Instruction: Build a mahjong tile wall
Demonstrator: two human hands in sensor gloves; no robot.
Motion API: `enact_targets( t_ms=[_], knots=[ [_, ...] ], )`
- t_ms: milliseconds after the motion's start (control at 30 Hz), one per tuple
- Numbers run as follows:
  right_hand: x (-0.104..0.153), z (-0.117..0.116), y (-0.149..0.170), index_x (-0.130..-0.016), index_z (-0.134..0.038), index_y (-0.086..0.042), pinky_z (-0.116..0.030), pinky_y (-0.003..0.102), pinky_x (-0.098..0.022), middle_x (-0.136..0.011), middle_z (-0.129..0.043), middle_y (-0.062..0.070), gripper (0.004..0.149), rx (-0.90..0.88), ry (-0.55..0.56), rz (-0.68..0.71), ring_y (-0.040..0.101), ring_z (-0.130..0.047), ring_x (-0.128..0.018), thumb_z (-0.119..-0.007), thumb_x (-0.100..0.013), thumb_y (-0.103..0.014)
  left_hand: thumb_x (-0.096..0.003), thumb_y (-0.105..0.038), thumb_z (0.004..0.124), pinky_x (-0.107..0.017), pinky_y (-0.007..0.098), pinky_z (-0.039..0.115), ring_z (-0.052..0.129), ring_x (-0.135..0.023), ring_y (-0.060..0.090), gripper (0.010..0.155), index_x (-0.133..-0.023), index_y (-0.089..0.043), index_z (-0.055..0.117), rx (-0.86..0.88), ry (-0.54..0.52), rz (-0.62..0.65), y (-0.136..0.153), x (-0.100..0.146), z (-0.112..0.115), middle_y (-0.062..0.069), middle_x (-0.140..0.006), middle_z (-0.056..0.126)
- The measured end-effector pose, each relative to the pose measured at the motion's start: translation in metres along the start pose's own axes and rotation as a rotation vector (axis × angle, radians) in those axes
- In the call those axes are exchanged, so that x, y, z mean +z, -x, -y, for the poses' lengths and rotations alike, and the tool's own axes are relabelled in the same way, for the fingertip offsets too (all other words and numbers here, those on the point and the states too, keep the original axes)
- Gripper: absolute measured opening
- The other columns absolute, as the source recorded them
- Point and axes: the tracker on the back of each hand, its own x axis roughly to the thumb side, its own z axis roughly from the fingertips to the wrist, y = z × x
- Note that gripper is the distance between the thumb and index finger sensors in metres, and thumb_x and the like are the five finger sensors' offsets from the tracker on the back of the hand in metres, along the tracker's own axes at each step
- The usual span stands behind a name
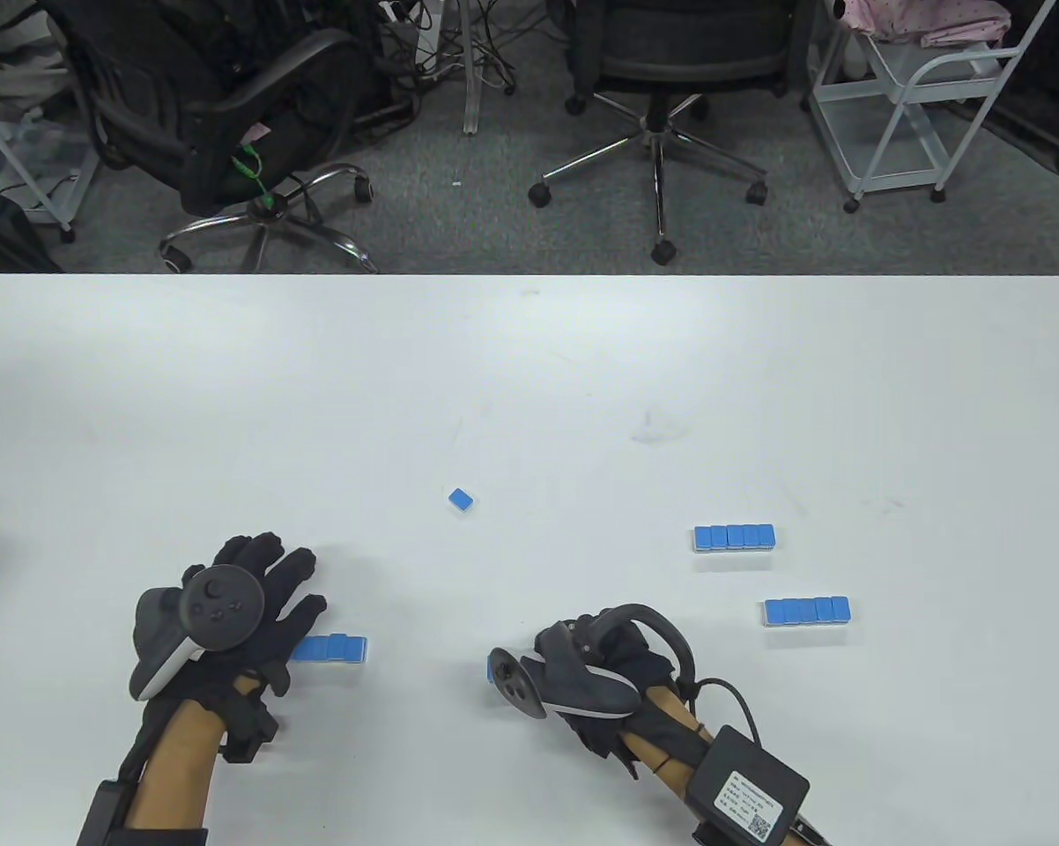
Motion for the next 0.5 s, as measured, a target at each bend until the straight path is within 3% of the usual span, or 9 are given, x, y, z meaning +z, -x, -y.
enact_targets(
  t_ms=[500],
  knots=[
    [0.0002, -0.0079, 0.0026, -0.082, -0.080, -0.016, -0.083, 0.051, -0.048, -0.066, -0.098, 0.004, 0.063, 0.013, -0.006, -0.022, 0.024, -0.104, -0.049, -0.088, -0.029, -0.049, -0.0496, -0.058, 0.067, -0.076, 0.071, 0.024, 0.031, -0.113, 0.036, 0.064, -0.108, -0.034, 0.061, 0.003, 0.008, -0.011, 0.0021, -0.0007, 0.0007, 0.004, -0.121, 0.040]
  ],
)
